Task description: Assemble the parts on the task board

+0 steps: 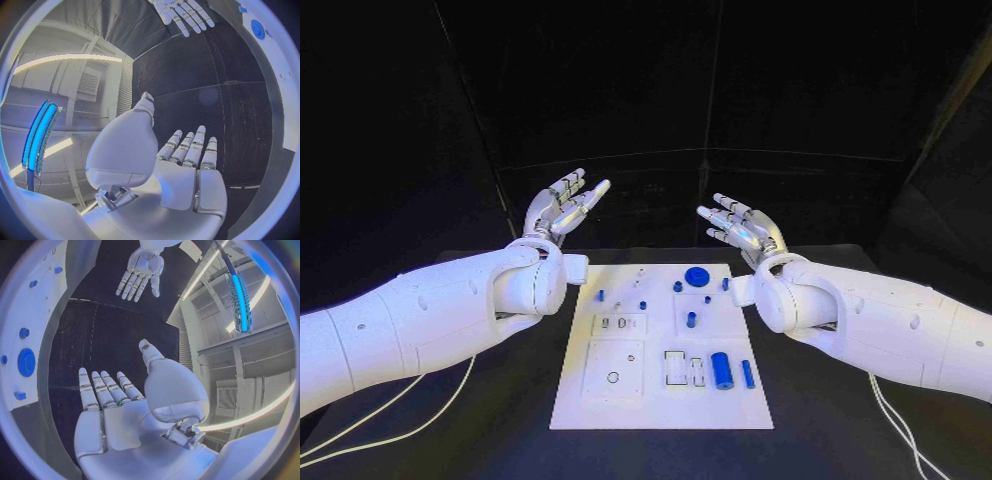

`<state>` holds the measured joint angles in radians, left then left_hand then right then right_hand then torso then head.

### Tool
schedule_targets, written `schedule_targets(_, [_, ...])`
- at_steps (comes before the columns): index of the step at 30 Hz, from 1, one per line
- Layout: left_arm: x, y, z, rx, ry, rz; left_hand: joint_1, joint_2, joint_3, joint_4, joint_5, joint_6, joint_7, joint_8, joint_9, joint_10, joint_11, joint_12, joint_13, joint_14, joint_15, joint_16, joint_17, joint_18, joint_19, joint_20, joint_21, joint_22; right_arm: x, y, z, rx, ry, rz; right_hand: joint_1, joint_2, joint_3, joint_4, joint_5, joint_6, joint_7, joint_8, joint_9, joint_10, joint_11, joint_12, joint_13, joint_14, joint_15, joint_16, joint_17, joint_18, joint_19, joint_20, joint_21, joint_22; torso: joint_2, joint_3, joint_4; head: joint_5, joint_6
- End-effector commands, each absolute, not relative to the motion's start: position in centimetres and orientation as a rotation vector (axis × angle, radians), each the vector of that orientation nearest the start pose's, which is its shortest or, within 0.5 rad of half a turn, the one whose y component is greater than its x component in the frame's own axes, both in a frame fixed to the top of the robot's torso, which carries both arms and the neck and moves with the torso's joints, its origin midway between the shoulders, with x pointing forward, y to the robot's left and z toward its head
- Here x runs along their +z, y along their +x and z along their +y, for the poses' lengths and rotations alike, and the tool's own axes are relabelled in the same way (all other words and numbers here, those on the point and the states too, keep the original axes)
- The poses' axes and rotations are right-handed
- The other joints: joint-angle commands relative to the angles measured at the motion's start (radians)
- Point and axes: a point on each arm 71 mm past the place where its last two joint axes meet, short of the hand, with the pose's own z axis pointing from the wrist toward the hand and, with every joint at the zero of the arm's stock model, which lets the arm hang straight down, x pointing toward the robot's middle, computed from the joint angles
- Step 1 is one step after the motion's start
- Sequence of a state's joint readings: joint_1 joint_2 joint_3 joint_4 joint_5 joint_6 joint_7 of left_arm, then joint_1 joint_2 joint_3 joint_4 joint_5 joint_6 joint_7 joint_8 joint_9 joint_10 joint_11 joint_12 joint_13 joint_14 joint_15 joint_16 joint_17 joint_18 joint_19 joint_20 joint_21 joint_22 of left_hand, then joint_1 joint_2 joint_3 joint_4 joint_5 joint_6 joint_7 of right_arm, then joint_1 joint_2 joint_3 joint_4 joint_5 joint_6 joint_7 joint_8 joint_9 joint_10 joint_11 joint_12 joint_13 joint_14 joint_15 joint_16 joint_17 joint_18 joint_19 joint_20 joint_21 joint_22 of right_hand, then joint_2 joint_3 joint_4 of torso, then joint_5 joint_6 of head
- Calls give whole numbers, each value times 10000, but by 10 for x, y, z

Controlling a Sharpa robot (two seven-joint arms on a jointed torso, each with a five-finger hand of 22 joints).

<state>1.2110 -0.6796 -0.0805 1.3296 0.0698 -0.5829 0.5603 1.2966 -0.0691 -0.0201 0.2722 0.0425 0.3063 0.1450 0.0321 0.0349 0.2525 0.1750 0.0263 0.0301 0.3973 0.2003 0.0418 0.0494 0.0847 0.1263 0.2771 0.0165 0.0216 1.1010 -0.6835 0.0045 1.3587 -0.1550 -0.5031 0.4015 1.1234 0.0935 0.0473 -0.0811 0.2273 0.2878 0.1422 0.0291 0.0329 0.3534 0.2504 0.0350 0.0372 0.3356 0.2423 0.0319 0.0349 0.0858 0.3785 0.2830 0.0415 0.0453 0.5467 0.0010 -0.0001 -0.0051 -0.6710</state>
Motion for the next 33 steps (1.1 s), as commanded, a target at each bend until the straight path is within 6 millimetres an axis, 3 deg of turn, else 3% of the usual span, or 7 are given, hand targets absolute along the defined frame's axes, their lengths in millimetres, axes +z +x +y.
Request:
schedule_targets(1, [-186, 525, 199, -14202, -11016, 11400, 462, -12, -5, 149, 59, 224, 646, 60, 33, 211, 92, 64, 30, 245, 67, 80, 35, 243, 62, 152, 77, 24, -219, 510, -173, 14305, 9126, 15355, 1426, 55, 129, -789, -95, 1781, 1457, 276, 161, 2406, 65, 347, 173, 2597, -38, 469, 202, 353, 1670, 85, 443, 230, 1, 1, -1, 2, -1])
schedule_targets(3, [-186, 525, 199, -14202, -11016, 11400, 489, 12, 7, 151, 58, 295, 710, 71, 41, 280, 154, 74, 37, 377, 102, 111, 57, 308, 119, 154, 96, 38, -218, 513, -172, 14369, 8844, 15662, 1796, 40, 182, -1108, -122, 3665, 1317, 628, 332, 4637, -165, 793, 324, 4694, -318, 935, 332, 636, 3113, 65, 913, 436, 1, 1, -1, 2, -1])
schedule_targets(7, [-186, 525, 199, -14202, -11016, 11400, 633, 190, 60, 74, 58, 745, 910, 154, 92, 808, 332, 156, 90, 1141, 171, 291, 166, 482, 542, 166, 232, 125, -218, 515, -171, 14408, 8625, 15903, 2032, 150, 397, -1469, -71, 5512, 1132, 856, 362, 5680, -474, 1004, 245, 6138, -701, 1233, 304, 966, 4112, 13, 1437, 576, 1, 1, -1, 2, -1])
schedule_targets(10, [-182, 520, 225, -14278, -11009, 11125, 808, 342, 111, -66, 60, 1326, 1001, 267, 153, 1480, 448, 261, 145, 1934, 198, 494, 270, 519, 1061, 178, 409, 225, -202, 528, -198, 12465, 5933, 14648, 2035, 175, 549, -1632, -91, 5808, 1058, 804, 331, 6014, -546, 985, 244, 6609, -843, 1233, 293, 989, 4416, -94, 1591, 597, 45, 9, -26, 74, -113])
schedule_targets(14, [-179, 516, 230, -14363, -10930, 10992, 1035, 540, 174, -333, 54, 2906, 975, 621, 324, 3981, 678, 789, 376, 3887, 177, 1182, 545, 637, 4222, 169, 1582, 852, -192, 532, -202, 12056, 5184, 14560, 1947, 161, 849, -1909, -94, 6296, 917, 790, 336, 6684, -731, 982, 253, 7474, -1132, 1320, 341, 997, 5003, -361, 1920, 681, 159, -4, -14, 48, -71])
schedule_targets(19, [-177, 512, 230, -14610, -10799, 11083, 1076, 740, 95, -587, 68, 5050, 1091, 1055, 504, 6052, 346, 1226, 446, 5474, -312, 1761, 718, 1002, 6027, 62, 2443, 1177, -182, 536, -206, 11466, 4107, 14592, 1931, 12, 1195, -2083, 30, 6921, 667, 844, 360, 7657, -1093, 1033, 274, 8623, -1567, 1558, 507, 991, 6022, -866, 2690, 1013, 322, -15, 52, -29, -27])
schedule_targets(33, [-166, 482, 226, -15632, -10233, 11789, 1240, 988, -29, -1189, 66, 6161, 721, 1104, 364, 7496, -112, 1358, 370, 7414, -914, 2206, 1093, 1005, 7798, -527, 3265, 1397, -161, 539, -194, 8210, -146, 16107, 2008, -809, 1423, -2051, 355, 7735, 257, 580, 342, 8845, -1587, 521, 300, 11266, -2392, 3008, 1804, 927, 7128, -1820, 5791, 2863, 1092, -109, -45, -76, 236])
